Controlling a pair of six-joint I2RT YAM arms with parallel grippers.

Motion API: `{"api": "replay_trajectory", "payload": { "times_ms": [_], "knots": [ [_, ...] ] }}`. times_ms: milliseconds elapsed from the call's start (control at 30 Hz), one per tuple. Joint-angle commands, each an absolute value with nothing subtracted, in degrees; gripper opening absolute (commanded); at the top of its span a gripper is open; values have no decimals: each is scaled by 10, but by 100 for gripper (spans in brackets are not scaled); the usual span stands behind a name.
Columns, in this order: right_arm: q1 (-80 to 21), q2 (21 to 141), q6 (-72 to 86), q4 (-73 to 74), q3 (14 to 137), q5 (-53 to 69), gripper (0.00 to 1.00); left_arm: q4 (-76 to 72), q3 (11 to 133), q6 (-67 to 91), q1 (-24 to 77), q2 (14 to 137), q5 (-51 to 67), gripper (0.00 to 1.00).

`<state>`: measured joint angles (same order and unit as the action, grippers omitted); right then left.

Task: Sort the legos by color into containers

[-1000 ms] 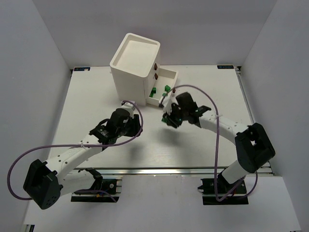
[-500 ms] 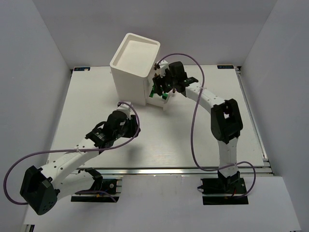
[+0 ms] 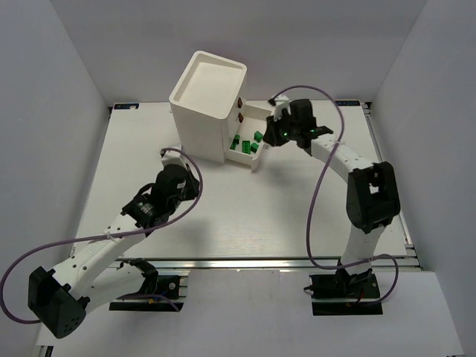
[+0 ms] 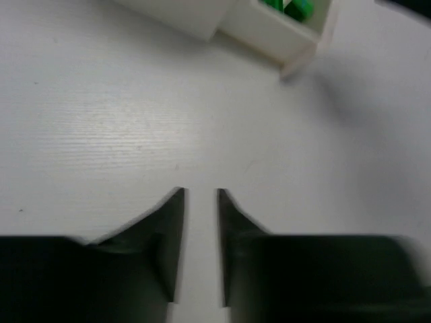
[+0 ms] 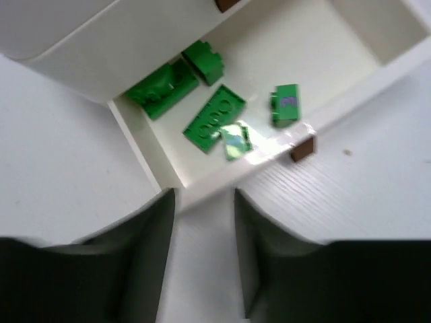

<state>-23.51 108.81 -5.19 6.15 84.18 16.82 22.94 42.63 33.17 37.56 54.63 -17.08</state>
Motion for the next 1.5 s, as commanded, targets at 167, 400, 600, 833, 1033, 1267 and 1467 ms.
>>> {"api": "replay_trajectory", "payload": {
  "times_ms": [167, 400, 600, 833, 1033, 1267, 1467],
  "knots": [
    [-160, 1044, 62, 7, 803, 209, 0, 286, 626, 388, 255, 664, -275, 0],
    [-149, 1076, 37, 45, 838, 182, 0, 322, 895, 357, 67, 836, -93, 4],
    [-150, 1140, -15, 89, 890, 131, 0, 310, 1080, 364, -44, 975, 135, 37],
    [-153, 1231, -22, 96, 952, 76, 0, 320, 1259, 352, -115, 1164, 357, 83],
    [-163, 1293, 32, 83, 1025, 122, 0, 233, 1274, 381, -121, 1249, 479, 95],
    [-184, 1366, 115, 41, 1103, 217, 0, 163, 1285, 428, -109, 1305, 551, 92],
    [-203, 1416, 154, 37, 1173, 231, 0, 210, 1263, 381, -92, 1292, 544, 91]
  ]
}}
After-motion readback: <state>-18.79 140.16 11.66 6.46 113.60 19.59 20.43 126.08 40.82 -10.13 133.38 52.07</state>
